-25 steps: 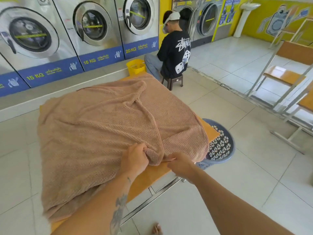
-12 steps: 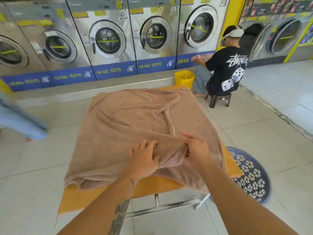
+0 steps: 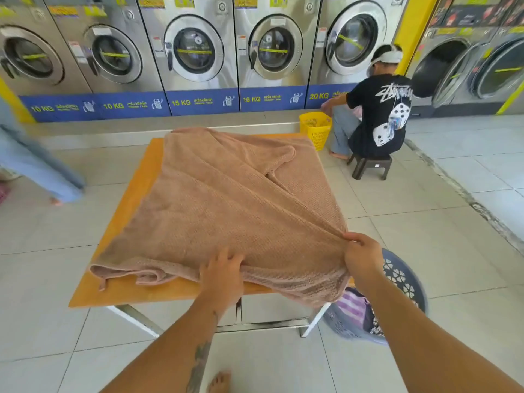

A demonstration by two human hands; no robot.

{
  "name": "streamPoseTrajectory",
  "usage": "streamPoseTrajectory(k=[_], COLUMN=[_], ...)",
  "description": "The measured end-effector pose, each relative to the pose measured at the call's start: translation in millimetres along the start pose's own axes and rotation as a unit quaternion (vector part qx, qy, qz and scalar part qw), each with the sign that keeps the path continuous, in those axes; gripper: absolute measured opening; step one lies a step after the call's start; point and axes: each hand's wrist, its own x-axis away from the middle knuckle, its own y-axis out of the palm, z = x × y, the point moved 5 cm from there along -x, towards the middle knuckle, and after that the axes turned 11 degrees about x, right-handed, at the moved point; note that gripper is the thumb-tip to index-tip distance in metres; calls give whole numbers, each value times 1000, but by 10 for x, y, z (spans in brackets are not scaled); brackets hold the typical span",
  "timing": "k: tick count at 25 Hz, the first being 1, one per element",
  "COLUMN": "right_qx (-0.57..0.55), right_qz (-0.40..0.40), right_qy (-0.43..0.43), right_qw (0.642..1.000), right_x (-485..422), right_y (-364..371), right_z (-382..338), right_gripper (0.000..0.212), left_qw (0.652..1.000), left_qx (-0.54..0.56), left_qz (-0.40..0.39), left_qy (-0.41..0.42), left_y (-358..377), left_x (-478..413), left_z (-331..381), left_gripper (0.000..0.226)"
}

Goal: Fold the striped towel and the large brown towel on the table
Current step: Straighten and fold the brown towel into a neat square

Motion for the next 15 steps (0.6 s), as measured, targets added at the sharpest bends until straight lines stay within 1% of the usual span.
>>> streamPoseTrajectory(k=[1,2,4,6,7,8,10,11,13,15], right_qx=[23,30,2,-5,24,80,196,222,244,258], right_qz=[-16,-24,-10,12,0,-27,-90,-108,-125,-129], right_qy=[1,-4,-30,-46,-40,-26,3,9,7,-14], right_qw=[1000,999,999,999,999,996,977,969,962,957], right_x=[-32,-51,-97,-139,-154,-158,-158,-168,-193,-245], right_y=[-21,-43,-109,-172,-159,-117,-21,8,18,-14], right_z=[54,67,22,52,132,263,542,629,632,501], right_gripper=[33,34,34,33,32,30,29,30,26,31], left_qw=[999,998,996,993,993,996,993,989,990,992], left_qx=[1,12,20,13,9,10,11,18,40,62], left_qz=[21,26,36,77,66,21,-114,-148,-135,-112], left_qy=[37,59,74,93,95,86,37,14,-1,9], left_y=[-38,-71,-164,-249,-239,-180,-13,28,19,-56], left_x=[-10,-13,-24,-19,-11,-3,47,73,51,-22], left_z=[77,149,277,337,309,249,133,92,86,204], left_gripper=[18,10,9,10,12,14,20,25,31,30])
